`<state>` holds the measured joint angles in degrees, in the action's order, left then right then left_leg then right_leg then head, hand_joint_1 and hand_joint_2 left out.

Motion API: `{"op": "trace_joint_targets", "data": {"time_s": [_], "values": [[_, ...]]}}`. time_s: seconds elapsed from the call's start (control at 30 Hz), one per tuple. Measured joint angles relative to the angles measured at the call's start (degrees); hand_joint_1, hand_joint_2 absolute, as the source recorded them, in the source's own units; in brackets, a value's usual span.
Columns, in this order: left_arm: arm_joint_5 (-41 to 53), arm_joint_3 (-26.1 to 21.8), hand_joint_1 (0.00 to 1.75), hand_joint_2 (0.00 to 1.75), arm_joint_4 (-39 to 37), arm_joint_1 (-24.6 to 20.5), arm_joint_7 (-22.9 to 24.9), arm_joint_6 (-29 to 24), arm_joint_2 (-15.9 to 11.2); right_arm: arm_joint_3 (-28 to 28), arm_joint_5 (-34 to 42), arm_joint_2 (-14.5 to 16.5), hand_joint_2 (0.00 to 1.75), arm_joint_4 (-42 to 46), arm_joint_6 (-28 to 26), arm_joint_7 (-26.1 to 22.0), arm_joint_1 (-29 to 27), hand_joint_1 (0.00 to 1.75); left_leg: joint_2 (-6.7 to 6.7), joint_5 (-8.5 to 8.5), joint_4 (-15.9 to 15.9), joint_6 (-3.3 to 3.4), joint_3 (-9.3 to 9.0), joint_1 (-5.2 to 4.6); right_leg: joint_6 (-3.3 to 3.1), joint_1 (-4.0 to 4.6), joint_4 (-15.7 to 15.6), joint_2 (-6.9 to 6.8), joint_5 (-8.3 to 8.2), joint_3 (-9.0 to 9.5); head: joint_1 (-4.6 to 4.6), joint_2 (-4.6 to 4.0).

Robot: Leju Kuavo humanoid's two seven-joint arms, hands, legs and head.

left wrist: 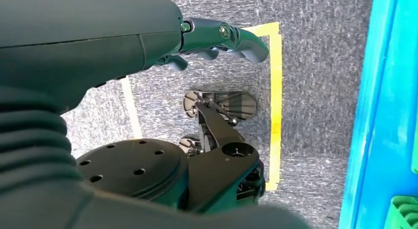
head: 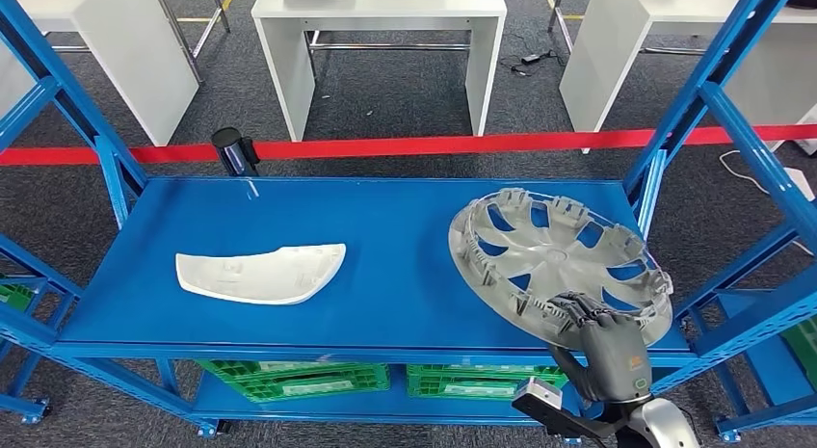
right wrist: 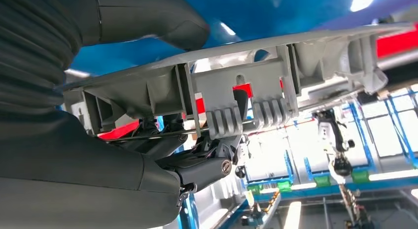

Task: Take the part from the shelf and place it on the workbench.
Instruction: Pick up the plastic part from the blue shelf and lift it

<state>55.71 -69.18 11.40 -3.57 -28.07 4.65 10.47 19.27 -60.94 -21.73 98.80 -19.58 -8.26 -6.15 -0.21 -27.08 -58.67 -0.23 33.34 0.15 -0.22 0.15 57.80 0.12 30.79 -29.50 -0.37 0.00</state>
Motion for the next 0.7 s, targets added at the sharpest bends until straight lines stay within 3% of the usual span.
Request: {"op": "trace_joint_targets", "data": {"time_s": [0.23, 0.4, 0.7], "values": [[0.36, 0.0, 0.0, 1.75, -0.01, -0.05, 1.42, -0.65, 0.0, -1.51, 9.64, 4.64, 1.75, 0.66, 0.33, -5.54, 0.03, 1.75, 0.01, 0.0, 0.02, -0.01, -0.01, 0.0, -0.01, 0.0, 0.0, 0.0, 0.01, 0.0, 0.0, 0.0], [1.74, 0.03, 0.0, 1.75, -0.01, -0.12, 1.33, -1.31, -0.02, -3.04, 23.87, 7.5, 1.75, 1.89, 5.03, -14.05, 0.28, 1.75, 0.02, 0.01, 0.03, -0.02, -0.02, 0.0, -0.01, 0.0, 0.0, 0.01, 0.01, 0.01, 0.0, 0.0], [2.43, 0.28, 0.0, 1.75, -0.01, -0.33, 1.68, -3.13, -0.04, -4.68, 36.61, 9.87, 1.75, 2.86, 14.96, -22.18, 2.72, 1.75, 0.0, 0.03, 0.03, -0.05, -0.04, 0.0, -0.01, 0.0, 0.0, 0.0, 0.0, 0.03, 0.0, 0.0]]}}
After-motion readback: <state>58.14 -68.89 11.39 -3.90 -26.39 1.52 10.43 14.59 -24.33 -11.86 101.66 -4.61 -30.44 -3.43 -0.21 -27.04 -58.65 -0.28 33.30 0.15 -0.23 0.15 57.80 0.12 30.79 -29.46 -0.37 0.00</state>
